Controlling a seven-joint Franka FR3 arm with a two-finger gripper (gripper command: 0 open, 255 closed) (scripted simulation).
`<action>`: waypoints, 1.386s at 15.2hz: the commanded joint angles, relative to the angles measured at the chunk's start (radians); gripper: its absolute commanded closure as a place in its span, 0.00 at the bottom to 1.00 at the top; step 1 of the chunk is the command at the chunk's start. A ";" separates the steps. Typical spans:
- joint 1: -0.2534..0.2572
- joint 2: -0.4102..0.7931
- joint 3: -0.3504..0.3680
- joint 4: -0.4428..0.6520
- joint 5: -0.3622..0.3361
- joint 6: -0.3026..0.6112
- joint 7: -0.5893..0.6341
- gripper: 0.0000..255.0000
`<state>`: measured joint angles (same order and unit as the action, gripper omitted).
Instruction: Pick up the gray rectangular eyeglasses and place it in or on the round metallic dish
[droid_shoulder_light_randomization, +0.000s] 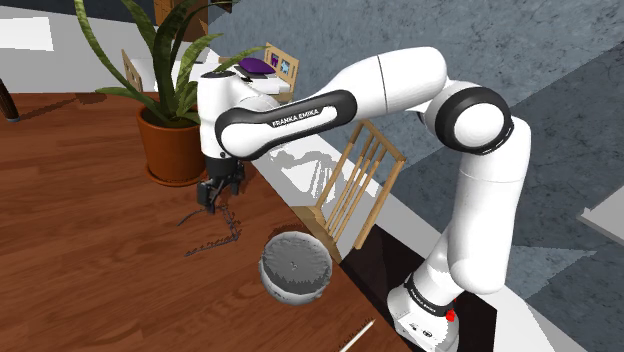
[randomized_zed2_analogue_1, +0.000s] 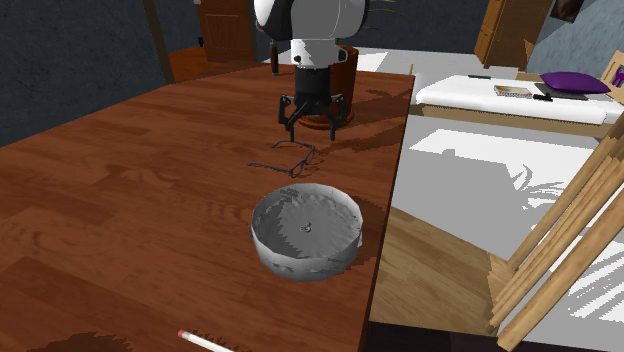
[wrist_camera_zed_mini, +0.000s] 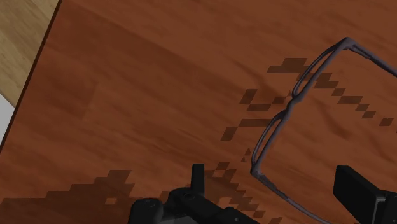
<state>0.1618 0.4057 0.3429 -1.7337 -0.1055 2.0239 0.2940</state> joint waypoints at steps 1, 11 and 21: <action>0.002 0.010 -0.002 -0.014 -0.004 0.023 0.003 0.00; 0.003 0.017 -0.003 -0.025 -0.007 0.041 0.005 1.00; 0.002 0.011 -0.002 -0.020 -0.005 0.031 0.004 1.00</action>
<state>0.1640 0.4200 0.3402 -1.7558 -0.1117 2.0599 0.2987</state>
